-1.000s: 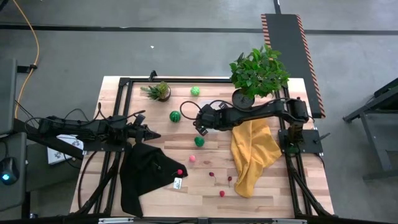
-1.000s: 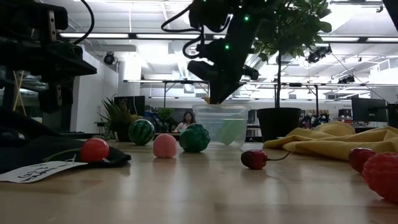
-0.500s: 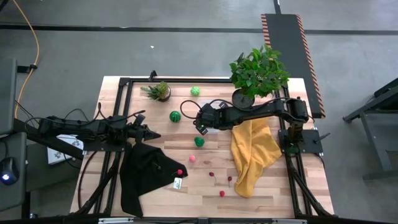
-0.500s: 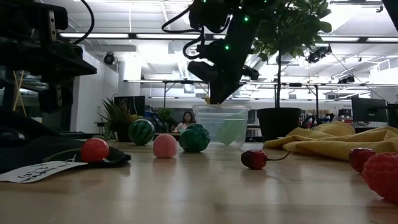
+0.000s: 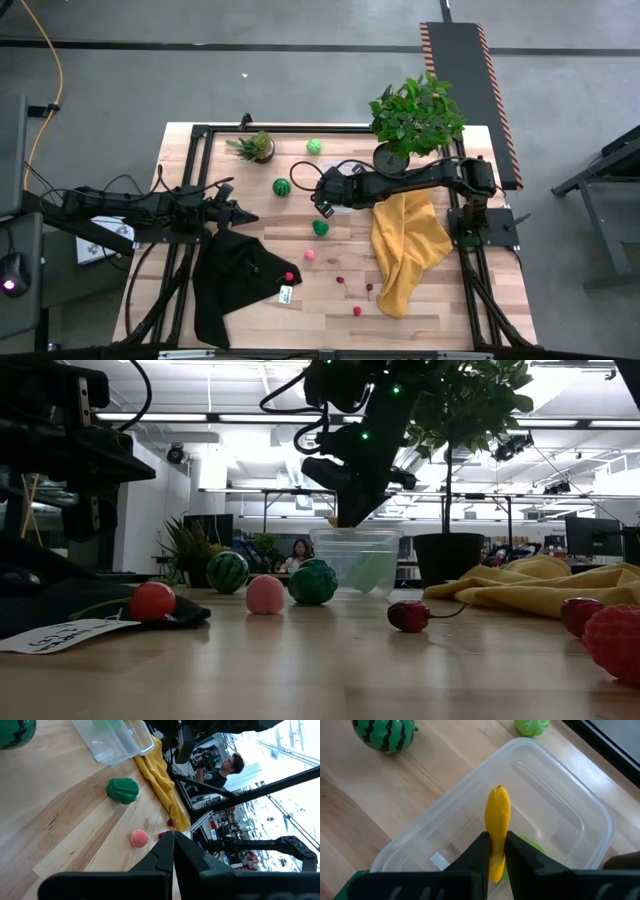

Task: Pick and placing Produce into tupperware
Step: Put the corn into the transparent bin, then put the right red cherry into the transparent bin

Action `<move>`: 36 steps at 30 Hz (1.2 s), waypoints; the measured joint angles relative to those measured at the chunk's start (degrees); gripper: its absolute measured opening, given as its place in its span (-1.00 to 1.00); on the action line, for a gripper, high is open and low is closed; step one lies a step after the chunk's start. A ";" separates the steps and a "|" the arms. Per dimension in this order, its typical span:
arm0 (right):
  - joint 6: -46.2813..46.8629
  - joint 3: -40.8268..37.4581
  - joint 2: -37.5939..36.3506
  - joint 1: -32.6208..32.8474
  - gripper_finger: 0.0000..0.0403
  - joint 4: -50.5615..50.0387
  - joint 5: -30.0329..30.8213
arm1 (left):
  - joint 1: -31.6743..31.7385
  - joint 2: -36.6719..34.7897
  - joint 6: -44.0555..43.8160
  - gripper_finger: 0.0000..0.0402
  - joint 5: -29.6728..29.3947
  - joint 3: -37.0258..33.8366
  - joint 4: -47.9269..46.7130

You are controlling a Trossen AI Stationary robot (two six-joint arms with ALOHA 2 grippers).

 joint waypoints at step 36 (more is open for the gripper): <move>0.02 0.02 -0.02 0.04 -0.64 0.00 -0.31 | 0.00 0.01 0.00 -1.00 0.00 -0.01 0.00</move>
